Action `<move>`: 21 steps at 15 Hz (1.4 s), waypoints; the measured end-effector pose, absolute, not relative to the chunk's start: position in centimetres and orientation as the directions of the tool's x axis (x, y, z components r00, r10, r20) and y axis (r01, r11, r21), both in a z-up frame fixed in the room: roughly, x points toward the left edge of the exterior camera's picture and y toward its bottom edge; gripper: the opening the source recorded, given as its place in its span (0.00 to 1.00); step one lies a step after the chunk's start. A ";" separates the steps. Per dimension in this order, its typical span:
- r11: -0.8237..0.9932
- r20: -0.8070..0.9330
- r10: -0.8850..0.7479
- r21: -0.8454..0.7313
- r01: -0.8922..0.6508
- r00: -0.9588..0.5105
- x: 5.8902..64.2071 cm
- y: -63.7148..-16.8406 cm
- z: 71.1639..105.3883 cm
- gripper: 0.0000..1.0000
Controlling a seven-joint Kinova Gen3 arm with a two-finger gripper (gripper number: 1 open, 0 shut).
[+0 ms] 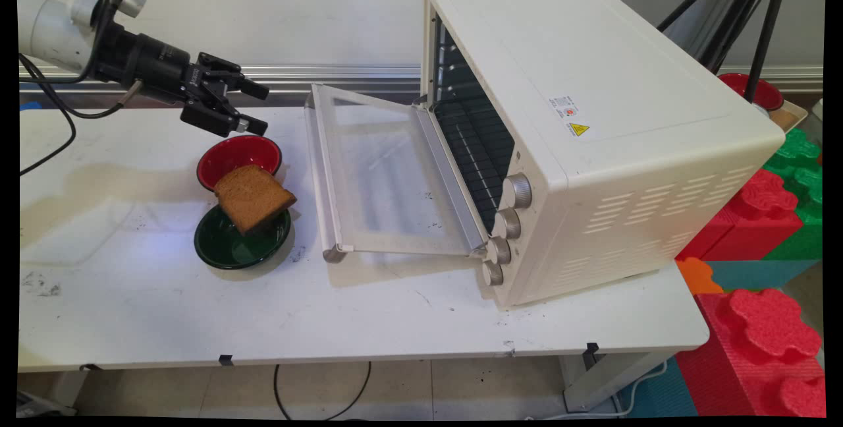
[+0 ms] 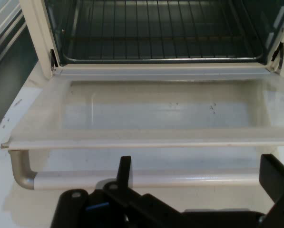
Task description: Close the oven
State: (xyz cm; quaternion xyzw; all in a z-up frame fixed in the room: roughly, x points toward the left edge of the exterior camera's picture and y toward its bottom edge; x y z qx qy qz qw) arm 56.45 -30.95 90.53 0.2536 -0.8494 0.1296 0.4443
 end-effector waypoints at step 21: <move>0.853 0.725 -0.326 -0.050 -0.519 -0.607 55.8 -35.2 82.3 1.00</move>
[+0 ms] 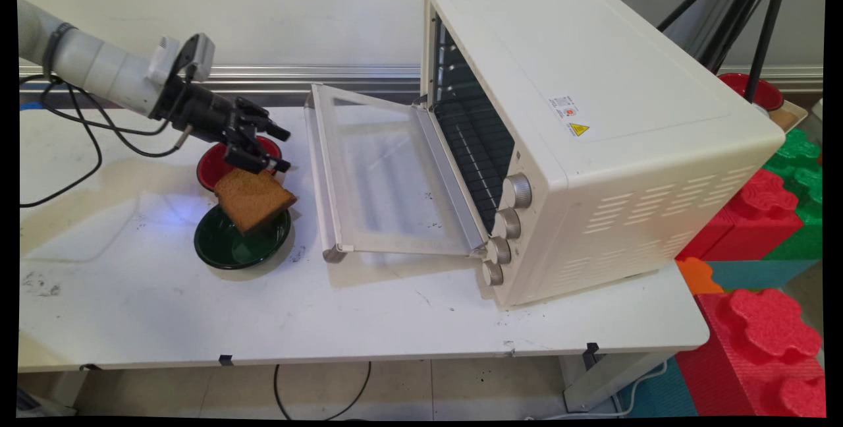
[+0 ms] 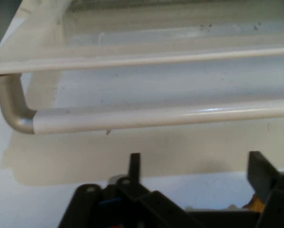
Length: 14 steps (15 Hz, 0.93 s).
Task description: Close the oven
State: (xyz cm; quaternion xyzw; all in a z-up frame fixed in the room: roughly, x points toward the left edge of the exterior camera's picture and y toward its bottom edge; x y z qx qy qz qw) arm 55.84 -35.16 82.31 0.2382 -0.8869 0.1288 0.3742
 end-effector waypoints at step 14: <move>0.873 0.743 -0.266 -0.085 -0.480 -0.614 53.0 -36.8 78.9 0.00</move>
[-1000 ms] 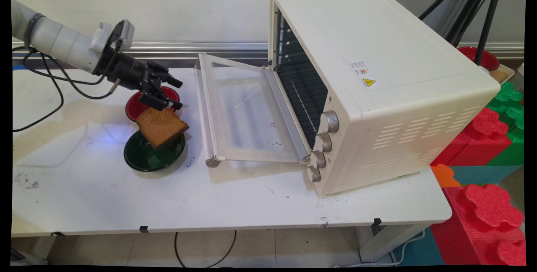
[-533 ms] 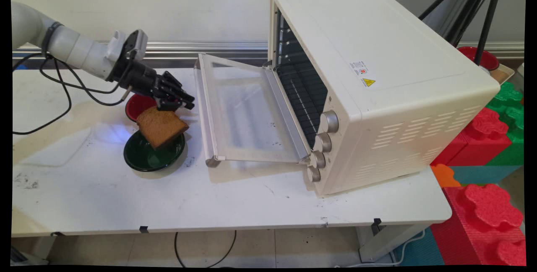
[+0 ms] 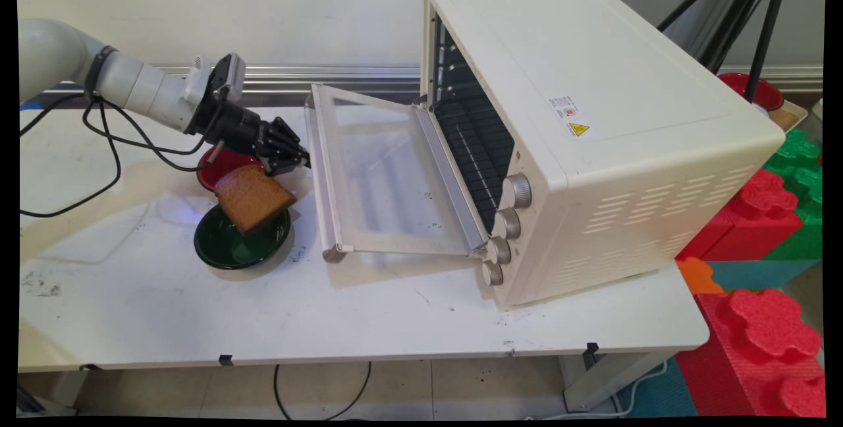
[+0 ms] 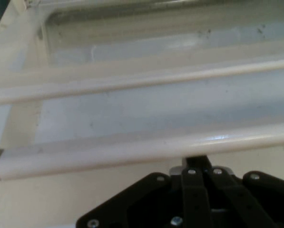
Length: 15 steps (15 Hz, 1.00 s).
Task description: Close the oven
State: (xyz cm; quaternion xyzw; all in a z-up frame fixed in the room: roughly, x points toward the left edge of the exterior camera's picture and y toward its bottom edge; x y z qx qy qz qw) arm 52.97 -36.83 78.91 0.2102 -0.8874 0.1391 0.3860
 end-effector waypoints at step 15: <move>0.855 0.884 -0.124 -0.135 -0.500 -0.451 51.8 -36.8 82.8 0.00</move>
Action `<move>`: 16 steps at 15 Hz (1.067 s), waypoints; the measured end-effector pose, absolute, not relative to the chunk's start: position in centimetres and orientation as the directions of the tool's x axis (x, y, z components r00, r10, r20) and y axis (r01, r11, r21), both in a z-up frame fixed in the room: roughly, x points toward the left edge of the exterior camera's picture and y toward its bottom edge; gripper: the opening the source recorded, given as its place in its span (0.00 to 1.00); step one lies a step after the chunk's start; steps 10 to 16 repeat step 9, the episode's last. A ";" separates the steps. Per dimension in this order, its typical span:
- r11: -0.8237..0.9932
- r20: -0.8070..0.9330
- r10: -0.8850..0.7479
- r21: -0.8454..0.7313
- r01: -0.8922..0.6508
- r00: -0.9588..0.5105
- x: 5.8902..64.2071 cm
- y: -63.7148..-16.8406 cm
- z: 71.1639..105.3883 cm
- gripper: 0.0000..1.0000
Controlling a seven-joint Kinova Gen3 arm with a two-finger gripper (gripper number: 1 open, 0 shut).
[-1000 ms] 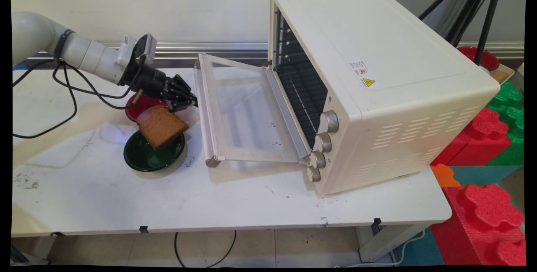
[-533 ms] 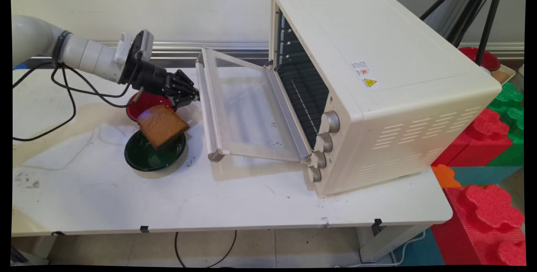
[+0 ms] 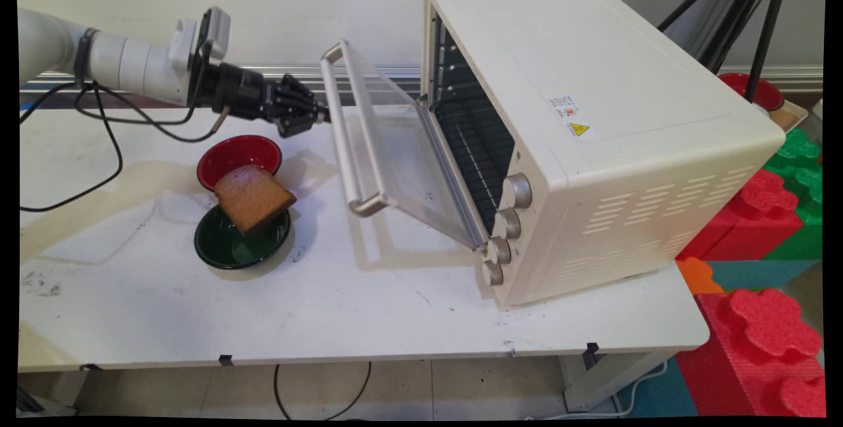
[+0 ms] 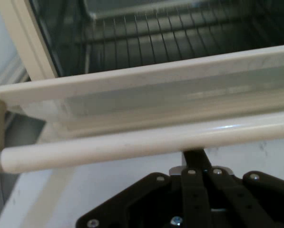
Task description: Close the oven
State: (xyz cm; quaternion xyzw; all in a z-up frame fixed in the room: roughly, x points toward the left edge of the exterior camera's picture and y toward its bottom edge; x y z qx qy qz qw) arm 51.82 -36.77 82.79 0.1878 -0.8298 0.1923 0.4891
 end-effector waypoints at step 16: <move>0.847 0.935 -0.077 -0.122 -0.518 -0.346 48.0 -39.5 86.7 0.00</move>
